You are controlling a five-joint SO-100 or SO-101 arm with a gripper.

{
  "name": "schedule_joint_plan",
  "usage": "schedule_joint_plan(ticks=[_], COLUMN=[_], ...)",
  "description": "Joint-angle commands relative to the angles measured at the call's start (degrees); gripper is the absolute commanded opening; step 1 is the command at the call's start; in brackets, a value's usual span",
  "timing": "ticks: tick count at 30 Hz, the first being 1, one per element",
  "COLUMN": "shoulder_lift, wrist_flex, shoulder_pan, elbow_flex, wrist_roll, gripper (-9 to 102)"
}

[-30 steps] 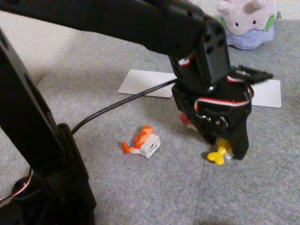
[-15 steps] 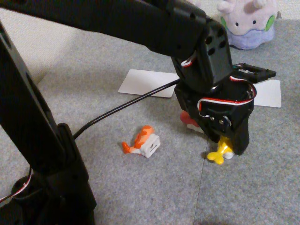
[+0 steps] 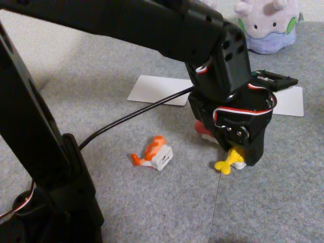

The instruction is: Wooper wants to eat egg sudhi, and Goomy wants to eat shrimp sushi

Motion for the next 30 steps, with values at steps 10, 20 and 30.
schedule_joint_plan(ticks=[10, 20, 30], shoulder_lift=[18.5, 10.4, -8.6], wrist_flex=[19.8, 19.8, 12.0], shoulder_pan=[-17.3, -39.0, -41.0], elbow_flex=[-16.3, -26.3, -26.7], wrist_roll=[12.5, 22.6, 23.6], gripper=[2, 2, 2])
